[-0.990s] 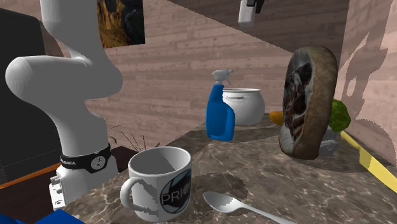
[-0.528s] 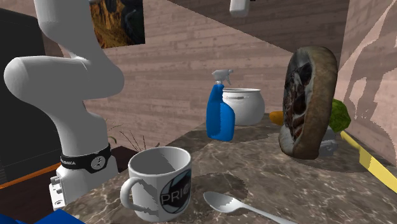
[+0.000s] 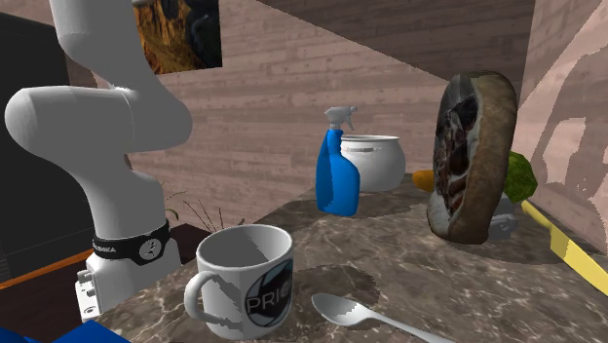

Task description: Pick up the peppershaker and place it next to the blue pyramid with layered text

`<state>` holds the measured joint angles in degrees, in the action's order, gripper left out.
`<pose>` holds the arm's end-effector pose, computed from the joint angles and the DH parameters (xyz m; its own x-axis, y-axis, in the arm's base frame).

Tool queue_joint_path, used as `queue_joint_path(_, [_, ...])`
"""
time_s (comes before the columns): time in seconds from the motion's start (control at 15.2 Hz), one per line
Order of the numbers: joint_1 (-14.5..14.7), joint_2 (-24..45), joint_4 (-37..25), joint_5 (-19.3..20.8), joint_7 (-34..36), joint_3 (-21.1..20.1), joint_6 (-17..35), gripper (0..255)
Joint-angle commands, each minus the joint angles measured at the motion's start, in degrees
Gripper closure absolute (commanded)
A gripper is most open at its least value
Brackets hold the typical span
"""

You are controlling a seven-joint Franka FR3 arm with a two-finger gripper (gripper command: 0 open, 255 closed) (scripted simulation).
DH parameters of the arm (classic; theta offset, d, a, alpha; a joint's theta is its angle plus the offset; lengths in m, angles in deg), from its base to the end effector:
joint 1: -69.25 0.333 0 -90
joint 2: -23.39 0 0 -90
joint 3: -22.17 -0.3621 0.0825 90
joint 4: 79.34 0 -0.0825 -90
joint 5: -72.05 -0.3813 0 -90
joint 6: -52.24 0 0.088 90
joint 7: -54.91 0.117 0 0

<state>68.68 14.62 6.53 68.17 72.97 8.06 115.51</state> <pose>0.4212 0.1255 0.7320 0.9683 -0.0672 -0.2404 -0.0573 -0.9972 0.0480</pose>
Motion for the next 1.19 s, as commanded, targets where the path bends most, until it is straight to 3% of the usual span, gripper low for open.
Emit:
queue_joint_path(0.0, [-1.23, -0.73, 0.92, 0.97, -3.51, 1.82, 0.06, 255])
queue_joint_path(0.66, [-6.79, 0.28, 0.11, 6.19, -18.68, 9.97, 0.31, 255])
queue_joint_path(1.12, [-6.80, -2.39, 8.78, 5.96, -18.57, 10.09, 6.32, 255])
